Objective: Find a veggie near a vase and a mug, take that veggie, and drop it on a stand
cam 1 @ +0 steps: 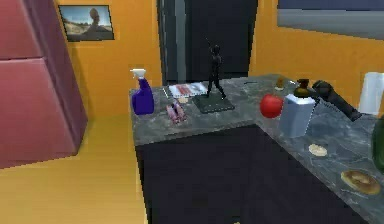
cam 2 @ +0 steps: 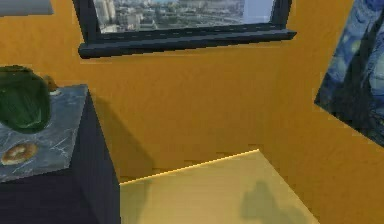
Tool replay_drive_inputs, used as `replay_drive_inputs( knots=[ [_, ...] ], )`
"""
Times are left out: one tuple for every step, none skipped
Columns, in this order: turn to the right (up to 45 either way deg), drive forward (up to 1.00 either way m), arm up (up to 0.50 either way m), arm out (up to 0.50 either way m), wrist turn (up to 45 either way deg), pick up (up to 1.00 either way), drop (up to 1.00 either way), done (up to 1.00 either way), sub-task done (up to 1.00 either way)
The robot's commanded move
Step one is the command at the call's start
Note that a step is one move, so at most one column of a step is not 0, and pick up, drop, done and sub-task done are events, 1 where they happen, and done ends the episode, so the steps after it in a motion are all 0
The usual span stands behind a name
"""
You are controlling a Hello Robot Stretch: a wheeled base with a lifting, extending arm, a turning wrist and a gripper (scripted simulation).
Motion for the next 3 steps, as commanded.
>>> replay_drive_inputs(
  knots=[
    [0.0,0.3,0.0,0.0,0.0,0.0,0.0,0.0,0.0],
    [-45.0,0.0,0.0,0.0,0.0,0.0,0.0,0.0,0.0],
    [-12.0,0.0,0.0,0.0,0.0,0.0,0.0,0.0,0.0]
  ],
)
